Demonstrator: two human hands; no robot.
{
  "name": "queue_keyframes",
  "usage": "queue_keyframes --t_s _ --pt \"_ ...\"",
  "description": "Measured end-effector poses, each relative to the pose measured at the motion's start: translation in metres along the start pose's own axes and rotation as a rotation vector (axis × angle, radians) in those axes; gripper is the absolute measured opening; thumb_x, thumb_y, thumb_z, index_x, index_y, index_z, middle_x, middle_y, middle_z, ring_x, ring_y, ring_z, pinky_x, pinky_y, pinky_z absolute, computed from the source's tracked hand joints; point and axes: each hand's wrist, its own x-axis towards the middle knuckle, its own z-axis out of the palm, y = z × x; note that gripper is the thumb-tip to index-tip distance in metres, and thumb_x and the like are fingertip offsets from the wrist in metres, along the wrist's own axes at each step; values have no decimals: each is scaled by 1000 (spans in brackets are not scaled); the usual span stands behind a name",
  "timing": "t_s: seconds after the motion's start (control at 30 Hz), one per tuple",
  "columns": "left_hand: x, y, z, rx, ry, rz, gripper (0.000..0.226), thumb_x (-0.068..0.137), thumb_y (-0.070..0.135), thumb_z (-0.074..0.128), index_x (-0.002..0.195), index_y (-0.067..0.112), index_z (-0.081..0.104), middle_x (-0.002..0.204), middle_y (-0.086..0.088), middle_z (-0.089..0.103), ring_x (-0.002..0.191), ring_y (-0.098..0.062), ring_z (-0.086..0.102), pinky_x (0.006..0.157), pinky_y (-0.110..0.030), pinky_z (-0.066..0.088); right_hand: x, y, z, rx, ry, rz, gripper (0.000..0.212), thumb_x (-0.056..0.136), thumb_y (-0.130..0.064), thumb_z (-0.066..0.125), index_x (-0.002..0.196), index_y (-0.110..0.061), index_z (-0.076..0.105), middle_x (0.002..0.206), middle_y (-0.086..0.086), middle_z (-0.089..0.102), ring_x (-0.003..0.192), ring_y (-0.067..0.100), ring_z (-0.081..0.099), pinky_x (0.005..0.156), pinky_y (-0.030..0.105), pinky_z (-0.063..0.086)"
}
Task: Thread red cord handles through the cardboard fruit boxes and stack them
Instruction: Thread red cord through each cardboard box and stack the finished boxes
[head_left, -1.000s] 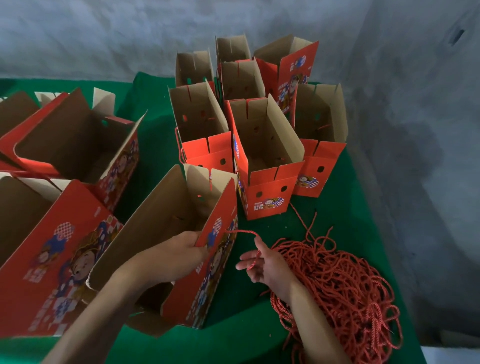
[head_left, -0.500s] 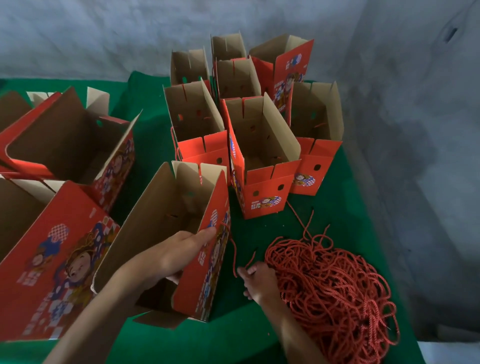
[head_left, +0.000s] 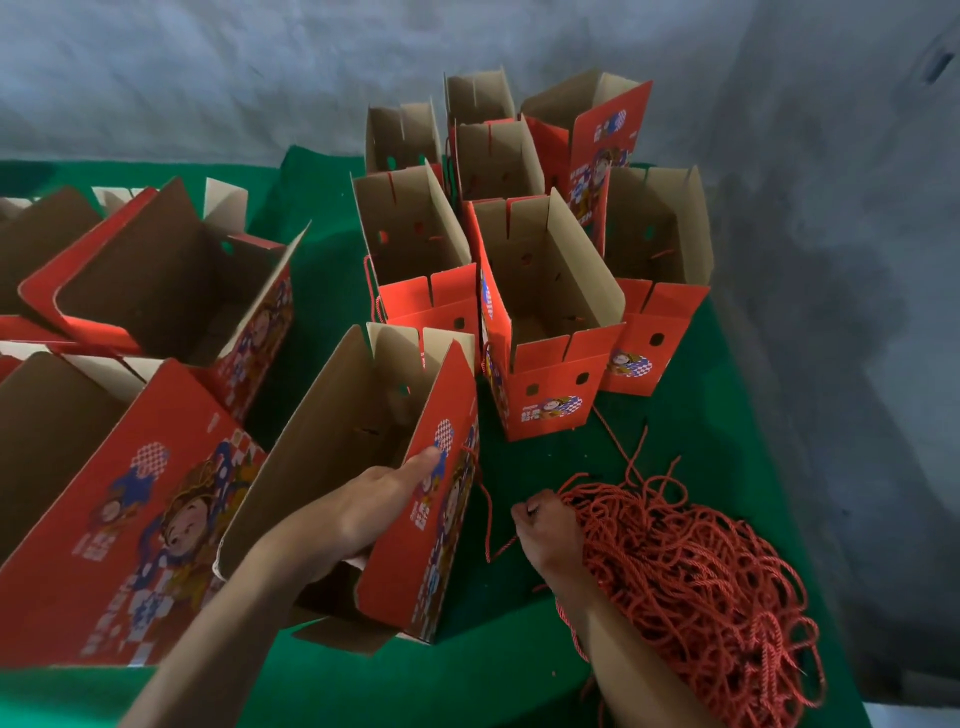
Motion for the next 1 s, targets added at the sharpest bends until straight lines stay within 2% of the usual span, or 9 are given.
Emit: queue_keyframes --t_s 0.1,0.2,0.27,0.4,0.5,0.6,0.77,0.93,1.0 --pt "4 -5 -2 -34 11 15 74 81 86 37 134 36 52 112 6 76 98 -16 75 75 -36 59 -18 -10 -15 147 -36 -130 16 101 -31 63 98 -16 65 95 0 68 88 14 67 75 31 52" --pt "9 -7 -2 -68 45 30 76 78 90 36 133 40 51 114 6 75 101 -18 74 79 -39 58 -45 -29 -30 458 -220 -253 17 102 -37 65 102 -20 66 94 -3 74 90 8 72 82 19 54" --pt "10 -5 -2 -85 61 35 75 76 92 35 130 42 51 115 5 74 102 -19 74 80 -41 58 -60 -40 -36 512 -297 -264 15 101 -38 66 104 -23 69 95 -4 75 91 6 72 86 16 54" --pt "11 -1 -1 -85 44 33 80 74 94 31 134 43 49 117 7 73 103 -17 73 74 -35 58 -77 -54 -35 465 -319 -287 8 102 -29 64 103 -31 72 101 -12 74 93 1 69 82 14 53" --pt "9 -1 0 -98 37 52 80 72 96 32 132 44 47 119 8 71 105 -16 71 78 -36 57 -85 -59 -31 471 -315 -309 13 103 -25 64 109 -24 76 106 -9 76 97 3 71 84 15 54" --pt "9 0 1 -102 46 66 82 74 95 31 135 42 48 120 7 71 107 -18 70 86 -40 56 -92 -63 -26 535 -296 -281 11 100 -24 68 106 -24 78 97 -7 78 91 6 73 82 16 55" --pt "6 4 7 -59 13 70 92 74 95 28 144 37 45 127 3 68 111 -21 69 91 -45 58 -94 -70 -26 547 -255 -267 4 98 -24 70 96 -27 67 86 -15 74 80 1 69 72 10 50" --pt "10 1 2 -136 -92 90 97 63 103 34 134 40 52 119 0 73 106 -22 73 77 -43 62 -94 -78 -31 595 -311 -210 10 99 -21 69 105 -20 61 85 0 74 79 8 71 75 25 58" --pt "12 -1 -1 -214 -157 76 85 74 96 35 126 34 58 112 -7 76 103 -27 74 74 -43 62 -94 -78 -31 686 -378 -174 14 102 -17 65 111 -11 56 81 2 72 71 8 69 67 24 56"
